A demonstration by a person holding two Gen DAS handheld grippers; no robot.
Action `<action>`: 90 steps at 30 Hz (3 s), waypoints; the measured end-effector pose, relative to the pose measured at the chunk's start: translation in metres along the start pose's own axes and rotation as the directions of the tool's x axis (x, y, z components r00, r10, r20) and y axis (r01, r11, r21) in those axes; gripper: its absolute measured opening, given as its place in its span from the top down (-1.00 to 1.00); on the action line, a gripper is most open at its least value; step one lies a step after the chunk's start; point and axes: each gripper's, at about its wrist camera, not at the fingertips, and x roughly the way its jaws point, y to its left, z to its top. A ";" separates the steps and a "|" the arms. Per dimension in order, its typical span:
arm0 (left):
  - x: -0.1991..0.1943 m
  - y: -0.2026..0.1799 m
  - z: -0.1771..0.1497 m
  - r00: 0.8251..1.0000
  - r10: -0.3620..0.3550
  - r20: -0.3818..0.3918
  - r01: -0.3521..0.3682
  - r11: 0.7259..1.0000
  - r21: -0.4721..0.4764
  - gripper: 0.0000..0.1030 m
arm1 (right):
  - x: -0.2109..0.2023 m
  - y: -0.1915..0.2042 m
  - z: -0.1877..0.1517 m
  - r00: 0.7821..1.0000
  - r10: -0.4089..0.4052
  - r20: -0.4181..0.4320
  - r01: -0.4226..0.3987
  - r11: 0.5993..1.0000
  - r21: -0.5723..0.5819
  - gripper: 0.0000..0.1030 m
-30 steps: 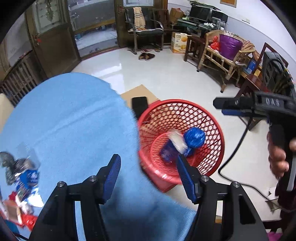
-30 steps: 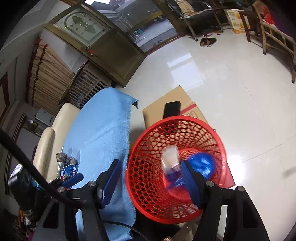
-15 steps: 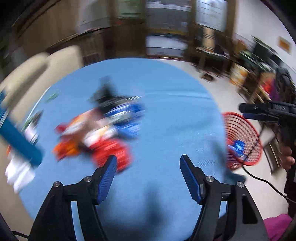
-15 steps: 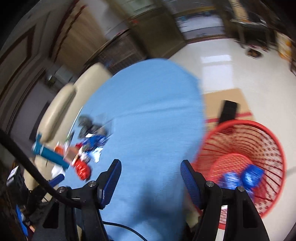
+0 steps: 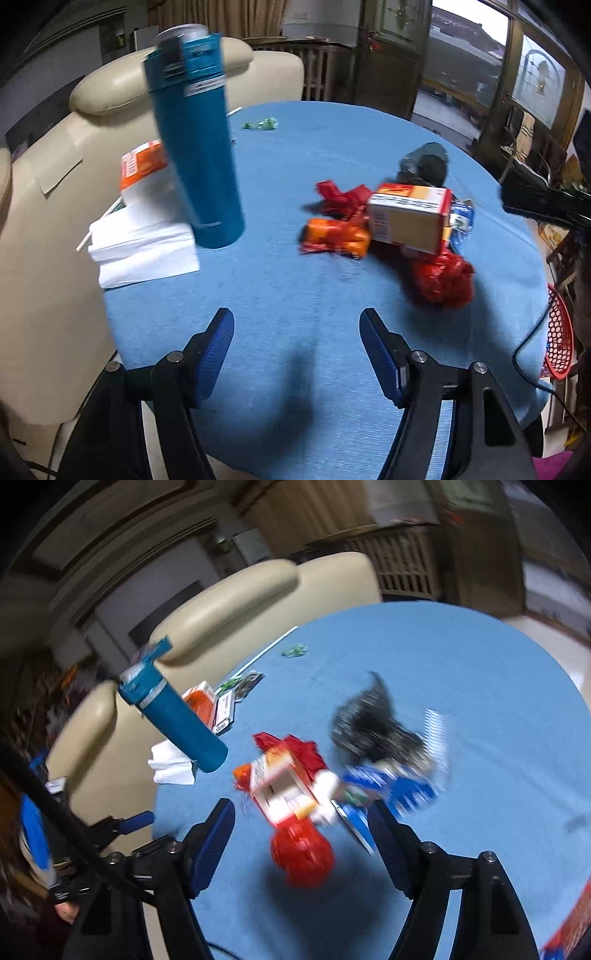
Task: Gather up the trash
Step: 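Grasp the red-and-white paper box with the right tool while the left tool grasps the red plastic bag, then carry the paper box and red bag over the basket and open both tools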
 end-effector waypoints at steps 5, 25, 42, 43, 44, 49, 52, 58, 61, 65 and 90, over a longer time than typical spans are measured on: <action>0.005 0.016 -0.008 1.000 0.010 -0.016 -0.010 1.000 -0.029 -0.38 | 0.045 0.017 0.019 0.999 -0.017 -0.030 0.015 0.998 -0.069 -0.54; 0.018 -0.047 0.000 0.991 -0.125 -0.053 0.128 0.990 0.060 -0.39 | -0.005 -0.021 -0.013 0.998 -0.010 0.056 0.006 0.998 0.070 0.05; 0.090 -0.148 0.043 0.959 -0.234 -0.162 0.245 0.968 0.056 -0.46 | -0.115 -0.117 -0.107 0.980 -0.136 0.143 0.080 0.936 0.343 0.06; 0.090 -0.149 0.042 0.959 -0.235 -0.160 0.246 0.968 0.055 -0.46 | -0.116 -0.118 -0.108 0.980 -0.134 0.148 0.075 0.936 0.344 0.06; 0.090 -0.151 0.042 0.958 -0.238 -0.157 0.250 0.966 0.059 -0.43 | -0.117 -0.119 -0.108 0.980 -0.129 0.153 0.069 0.936 0.345 0.06; 0.087 -0.160 0.039 0.959 -0.250 -0.131 0.262 0.961 0.083 -0.04 | -0.122 -0.120 -0.112 0.979 -0.117 0.169 0.054 0.939 0.338 0.06; 0.078 -0.166 0.033 0.958 -0.260 -0.125 0.271 0.959 0.087 0.01 | -0.127 -0.120 -0.113 0.976 -0.121 0.181 0.055 0.940 0.337 0.06; 0.048 -0.193 0.024 0.954 -0.283 -0.095 0.295 0.942 0.159 0.02 | -0.150 -0.125 -0.118 0.965 -0.142 0.223 0.058 0.937 0.345 0.06; 0.026 -0.212 0.025 0.952 -0.299 -0.064 0.305 0.927 0.216 0.02 | -0.163 -0.128 -0.122 0.957 -0.161 0.241 0.070 0.935 0.347 0.06; -0.002 -0.239 0.027 0.942 -0.334 -0.035 0.330 0.900 0.287 0.02 | -0.184 -0.131 -0.129 0.944 -0.187 0.273 0.082 0.931 0.355 0.06; -0.058 -0.420 0.013 0.876 -0.464 -0.130 0.441 0.665 0.603 0.02 | -0.346 -0.225 -0.232 0.774 -0.490 0.400 0.166 0.768 0.619 0.05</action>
